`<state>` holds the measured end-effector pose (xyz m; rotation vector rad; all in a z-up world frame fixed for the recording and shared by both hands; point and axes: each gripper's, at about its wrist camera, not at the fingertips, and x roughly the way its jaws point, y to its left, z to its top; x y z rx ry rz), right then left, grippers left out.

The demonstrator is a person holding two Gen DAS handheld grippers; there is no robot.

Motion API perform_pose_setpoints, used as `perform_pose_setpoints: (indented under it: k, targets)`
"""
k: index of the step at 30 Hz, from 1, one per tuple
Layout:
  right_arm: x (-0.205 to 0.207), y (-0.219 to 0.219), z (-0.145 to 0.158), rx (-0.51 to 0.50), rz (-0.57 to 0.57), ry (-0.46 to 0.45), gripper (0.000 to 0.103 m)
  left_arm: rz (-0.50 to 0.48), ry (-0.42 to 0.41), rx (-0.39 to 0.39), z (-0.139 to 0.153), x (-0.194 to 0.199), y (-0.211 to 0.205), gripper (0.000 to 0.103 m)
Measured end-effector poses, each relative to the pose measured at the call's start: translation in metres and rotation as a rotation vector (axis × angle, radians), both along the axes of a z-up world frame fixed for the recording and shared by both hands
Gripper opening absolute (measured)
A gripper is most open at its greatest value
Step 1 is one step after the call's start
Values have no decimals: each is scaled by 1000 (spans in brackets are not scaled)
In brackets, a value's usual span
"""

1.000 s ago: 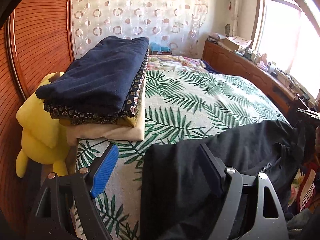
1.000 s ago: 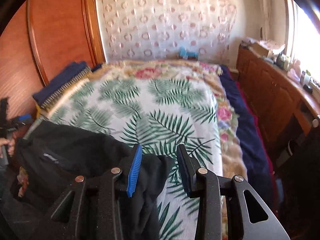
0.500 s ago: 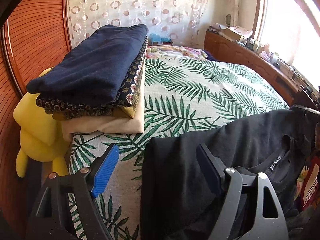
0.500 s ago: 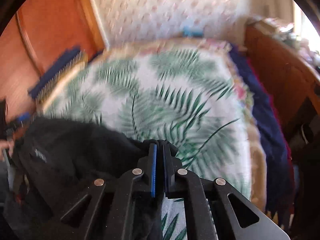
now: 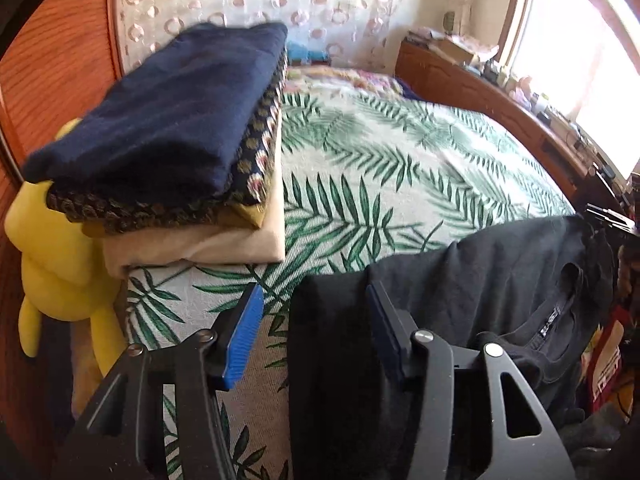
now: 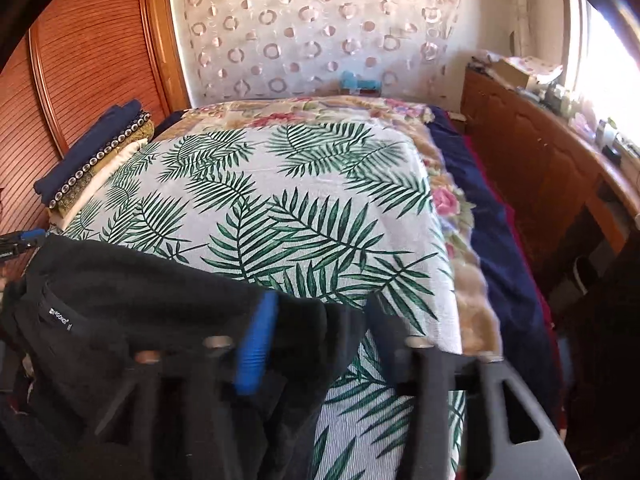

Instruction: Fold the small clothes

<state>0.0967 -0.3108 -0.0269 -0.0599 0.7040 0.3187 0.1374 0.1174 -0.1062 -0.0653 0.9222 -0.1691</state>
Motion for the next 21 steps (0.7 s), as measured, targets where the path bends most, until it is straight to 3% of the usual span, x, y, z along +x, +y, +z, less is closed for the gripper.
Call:
perform_pose_setpoints:
  k: [1,10,13,15,17,19,20,21]
  targets:
    - [2,0,-2,-10,-1,9,69,-7,16,-6,-2,2,-1,54]
    - [16,-2,-22,24,66,97,69,-57,53,0,-14,3,-13,53]
    - [17,3,-27,15,88,112,68,-65,55,0,-13,3,-15,42]
    - [16,5,-28,-4,90,99,60,-78,54,23,-13,2,-17,36]
    - [16,5,-28,5,87,94,35,-90,59,41,-12,4,-19,32]
    - [17,5,-29,13,77,89,20,-109,66,34,-12,5,-20,16]
    - [16,6,-30,27,93,90,10,-120,62,42,-11,3,-23,15]
    - [13,8,-30,33,105,88,10,-122,49,60,-10,3,-27,13]
